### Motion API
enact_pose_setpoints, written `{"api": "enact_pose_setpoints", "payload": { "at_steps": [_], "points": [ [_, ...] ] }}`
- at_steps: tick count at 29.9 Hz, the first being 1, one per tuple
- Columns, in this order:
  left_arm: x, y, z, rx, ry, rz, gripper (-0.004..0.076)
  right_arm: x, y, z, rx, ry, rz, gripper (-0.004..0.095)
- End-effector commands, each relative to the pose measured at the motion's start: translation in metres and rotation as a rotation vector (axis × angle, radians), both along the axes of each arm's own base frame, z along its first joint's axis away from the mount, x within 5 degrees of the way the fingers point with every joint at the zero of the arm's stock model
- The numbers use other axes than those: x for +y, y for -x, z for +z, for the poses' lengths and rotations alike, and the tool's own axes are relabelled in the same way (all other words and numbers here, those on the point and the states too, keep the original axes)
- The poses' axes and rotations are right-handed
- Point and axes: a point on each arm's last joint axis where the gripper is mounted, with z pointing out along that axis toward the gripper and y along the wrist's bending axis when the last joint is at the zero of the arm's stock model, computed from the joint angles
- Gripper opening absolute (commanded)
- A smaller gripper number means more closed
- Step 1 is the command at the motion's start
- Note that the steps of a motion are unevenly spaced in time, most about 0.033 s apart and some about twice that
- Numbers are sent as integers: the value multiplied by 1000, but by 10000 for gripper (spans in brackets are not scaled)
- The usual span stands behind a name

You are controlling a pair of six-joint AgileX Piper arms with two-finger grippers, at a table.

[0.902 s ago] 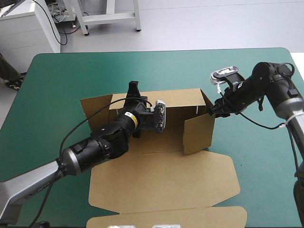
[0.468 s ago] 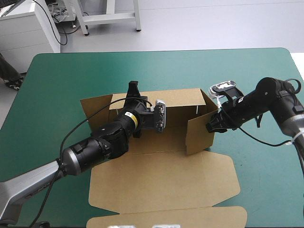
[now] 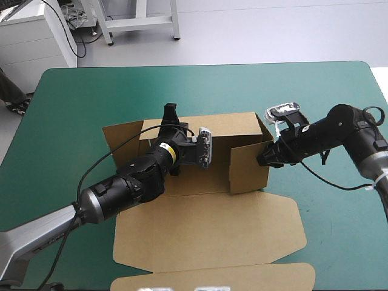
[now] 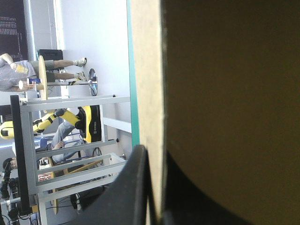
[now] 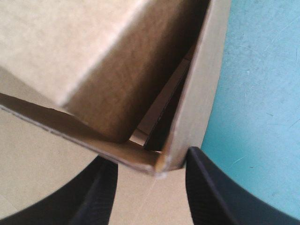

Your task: Fold the box

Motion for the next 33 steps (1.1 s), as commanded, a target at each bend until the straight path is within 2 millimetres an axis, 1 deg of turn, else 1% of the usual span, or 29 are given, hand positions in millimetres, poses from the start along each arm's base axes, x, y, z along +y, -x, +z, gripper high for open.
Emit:
{"api": "enact_pose_setpoints", "payload": {
  "at_steps": [1, 3, 5, 7, 10, 15, 18, 22, 27, 33],
  "points": [
    [4, 3, 8, 19, 50, 39, -8, 13, 5, 15, -96, -61, -16, 413],
    [4, 3, 8, 18, 51, 37, -8, 25, 5, 13, -135, -60, 0, 413],
    [4, 3, 8, 18, 51, 37, -8, 38, 7, 11, -191, -24, 24, 413],
    [4, 3, 8, 19, 50, 39, -8, 47, 6, 12, -248, 11, -1, 413],
    [4, 3, 8, 19, 50, 39, -8, 53, 7, 12, -273, 46, -17, 413],
    [4, 3, 8, 20, 51, 39, -8, 52, 6, 11, -251, 56, -89, 413],
    [4, 3, 8, 25, 55, 41, -8, 51, 4, 13, -289, 62, -102, 413],
    [4, 3, 8, 25, 57, 39, -8, 52, 2, 19, -320, 0, -141, 413],
    [4, 3, 8, 26, 57, 39, -8, 50, 4, 22, -351, 23, -118, 413],
    [3, 3, 8, 27, 61, 36, -8, 47, 12, 34, -422, 32, -71, 418]
  ]
}}
